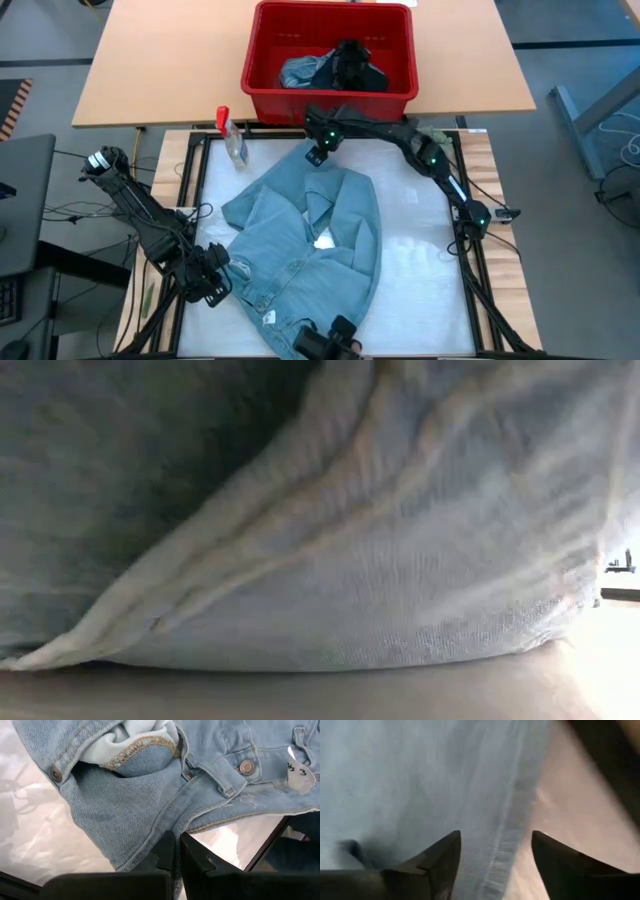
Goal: Fold Laundry from Bin
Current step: Fold the blue pants from the red laundry bin
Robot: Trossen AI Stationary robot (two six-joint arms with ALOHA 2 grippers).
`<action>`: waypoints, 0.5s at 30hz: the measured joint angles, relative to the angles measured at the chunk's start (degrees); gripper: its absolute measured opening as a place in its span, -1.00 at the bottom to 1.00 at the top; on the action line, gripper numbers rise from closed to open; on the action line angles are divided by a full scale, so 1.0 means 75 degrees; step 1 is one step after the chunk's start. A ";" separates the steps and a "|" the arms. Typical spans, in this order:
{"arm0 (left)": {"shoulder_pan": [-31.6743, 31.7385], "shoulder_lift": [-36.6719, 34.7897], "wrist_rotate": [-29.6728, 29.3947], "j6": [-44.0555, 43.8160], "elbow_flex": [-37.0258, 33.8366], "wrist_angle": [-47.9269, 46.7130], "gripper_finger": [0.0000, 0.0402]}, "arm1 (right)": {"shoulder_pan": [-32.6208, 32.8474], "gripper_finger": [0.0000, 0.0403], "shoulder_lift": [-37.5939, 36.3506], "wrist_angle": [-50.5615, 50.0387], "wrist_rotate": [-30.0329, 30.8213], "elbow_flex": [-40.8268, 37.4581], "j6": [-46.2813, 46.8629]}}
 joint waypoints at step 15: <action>0.0003 0.0001 -0.0309 -0.0530 0.0000 0.0029 -1.00 | 0.0218 0.27 0.0179 -0.0955 0.0176 0.0003 0.0114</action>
